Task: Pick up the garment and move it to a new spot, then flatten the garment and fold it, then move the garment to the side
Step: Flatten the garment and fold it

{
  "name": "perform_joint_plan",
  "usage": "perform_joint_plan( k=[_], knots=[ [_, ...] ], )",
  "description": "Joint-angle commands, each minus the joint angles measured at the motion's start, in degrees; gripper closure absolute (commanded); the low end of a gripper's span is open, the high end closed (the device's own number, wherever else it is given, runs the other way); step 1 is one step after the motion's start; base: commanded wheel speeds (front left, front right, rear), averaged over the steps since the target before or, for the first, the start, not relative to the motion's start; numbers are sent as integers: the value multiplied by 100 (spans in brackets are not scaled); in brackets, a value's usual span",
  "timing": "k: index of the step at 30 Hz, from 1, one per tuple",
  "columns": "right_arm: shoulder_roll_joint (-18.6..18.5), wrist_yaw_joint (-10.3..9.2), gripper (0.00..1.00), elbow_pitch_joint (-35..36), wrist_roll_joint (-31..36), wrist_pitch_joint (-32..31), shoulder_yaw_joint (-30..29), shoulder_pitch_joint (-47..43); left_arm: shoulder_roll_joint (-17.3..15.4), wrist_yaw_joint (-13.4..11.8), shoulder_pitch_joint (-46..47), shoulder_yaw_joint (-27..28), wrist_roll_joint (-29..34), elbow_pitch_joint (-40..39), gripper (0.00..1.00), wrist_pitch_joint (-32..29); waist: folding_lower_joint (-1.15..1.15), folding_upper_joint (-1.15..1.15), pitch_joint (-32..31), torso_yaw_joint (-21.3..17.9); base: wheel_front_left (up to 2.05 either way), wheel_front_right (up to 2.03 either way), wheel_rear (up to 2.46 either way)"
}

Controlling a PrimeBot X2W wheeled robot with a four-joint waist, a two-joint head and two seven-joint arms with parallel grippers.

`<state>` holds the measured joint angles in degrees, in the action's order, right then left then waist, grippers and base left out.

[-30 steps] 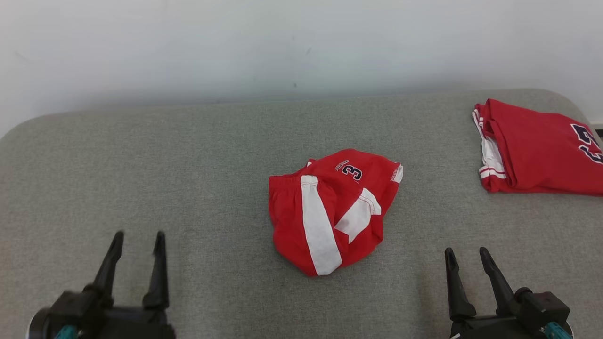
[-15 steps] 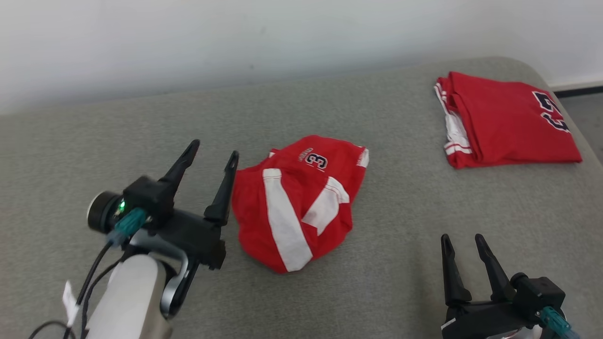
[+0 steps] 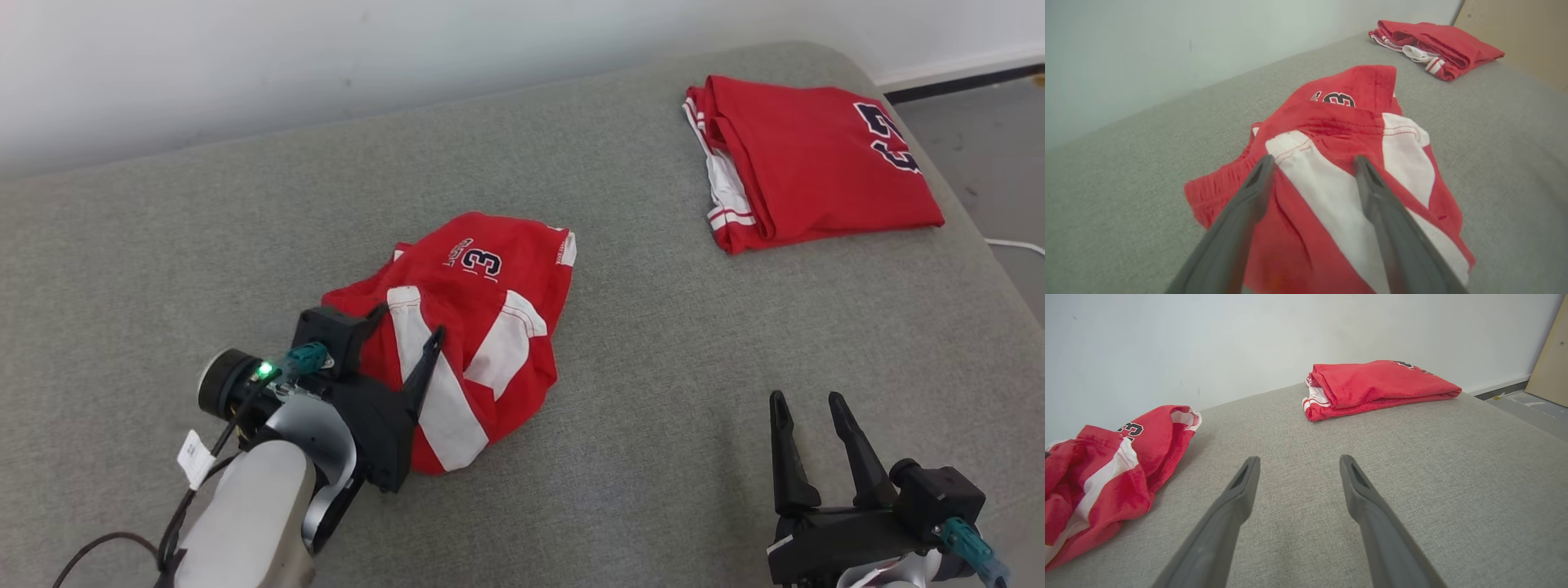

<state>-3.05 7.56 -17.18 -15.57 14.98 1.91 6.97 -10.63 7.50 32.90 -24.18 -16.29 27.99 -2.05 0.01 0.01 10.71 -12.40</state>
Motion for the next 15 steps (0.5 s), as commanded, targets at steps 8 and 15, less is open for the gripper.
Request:
perform_joint_plan(
  k=[8, 15],
  knots=[
    [17, -17, 0, 111, -3, 26, -68, 11, -18, -34, -37, -75, -28, 375, 100, 27, -1, -1, 63, -110, 0, 0, 0],
    [20, -17, 0, 197, 34, 26, -125, -96, -32, -168, -63, 37, -87, 308, 100, 482, -1, -1, -67, 52, 0, 0, 0]
  ],
)
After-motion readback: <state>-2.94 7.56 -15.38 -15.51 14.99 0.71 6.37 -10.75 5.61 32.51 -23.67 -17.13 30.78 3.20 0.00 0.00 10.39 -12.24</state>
